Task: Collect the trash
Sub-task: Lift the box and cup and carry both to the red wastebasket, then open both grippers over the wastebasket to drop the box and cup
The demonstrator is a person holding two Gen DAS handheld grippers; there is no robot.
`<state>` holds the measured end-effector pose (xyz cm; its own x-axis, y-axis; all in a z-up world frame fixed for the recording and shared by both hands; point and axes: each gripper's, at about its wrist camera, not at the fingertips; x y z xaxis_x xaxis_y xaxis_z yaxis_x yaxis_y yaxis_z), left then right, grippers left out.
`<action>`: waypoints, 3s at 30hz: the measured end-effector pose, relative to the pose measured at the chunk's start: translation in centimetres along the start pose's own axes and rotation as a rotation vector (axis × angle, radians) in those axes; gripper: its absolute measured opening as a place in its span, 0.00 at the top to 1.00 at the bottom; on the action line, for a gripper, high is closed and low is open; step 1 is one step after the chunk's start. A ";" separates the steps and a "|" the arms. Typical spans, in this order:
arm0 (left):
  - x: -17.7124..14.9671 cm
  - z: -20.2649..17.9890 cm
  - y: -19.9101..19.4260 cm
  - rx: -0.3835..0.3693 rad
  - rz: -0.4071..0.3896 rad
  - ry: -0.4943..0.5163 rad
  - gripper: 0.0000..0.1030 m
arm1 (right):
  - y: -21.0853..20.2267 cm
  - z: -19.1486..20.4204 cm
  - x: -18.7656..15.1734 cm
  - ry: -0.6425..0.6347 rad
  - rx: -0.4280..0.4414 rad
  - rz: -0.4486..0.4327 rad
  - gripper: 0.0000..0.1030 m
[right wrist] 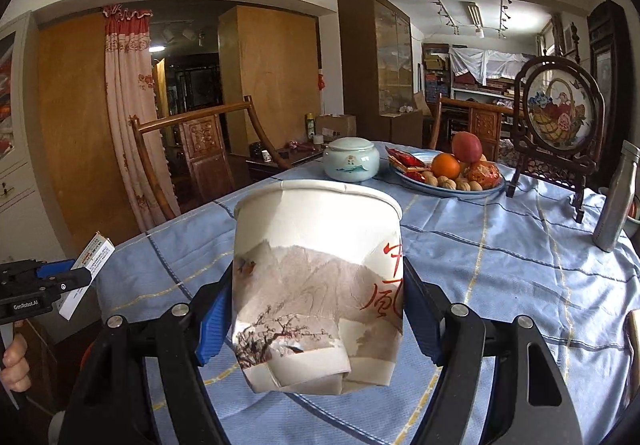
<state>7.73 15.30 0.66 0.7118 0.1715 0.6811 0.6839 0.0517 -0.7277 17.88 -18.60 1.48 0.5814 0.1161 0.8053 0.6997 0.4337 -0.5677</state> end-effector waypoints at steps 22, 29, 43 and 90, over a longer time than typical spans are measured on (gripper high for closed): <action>-9.2 17.7 2.1 0.289 0.154 -0.430 0.14 | 0.6 15.9 -2.0 -0.114 0.291 0.078 0.28; -8.9 17.1 0.6 0.455 0.129 -0.376 0.10 | 1.7 19.2 -2.7 -0.166 0.386 0.117 0.28; -12.8 21.3 -2.4 0.629 0.065 -0.510 0.07 | 5.5 29.7 -2.9 -0.292 0.491 0.240 0.28; -13.2 19.7 -2.2 0.564 0.041 -0.536 0.07 | 4.2 32.7 -5.7 -0.343 0.468 0.237 0.20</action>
<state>-6.36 32.34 -8.32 0.4623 0.6290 0.6251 0.3716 0.5026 -0.7806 3.96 11.83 0.11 0.4781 0.5038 0.7194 0.2669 0.6970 -0.6655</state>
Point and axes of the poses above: each gripper's, at about its wrist camera, not at the fingertips, and y roughly the way its jaws point, z to its left, x to its top, and after that the axes turned 8 degrees about z, right-handed
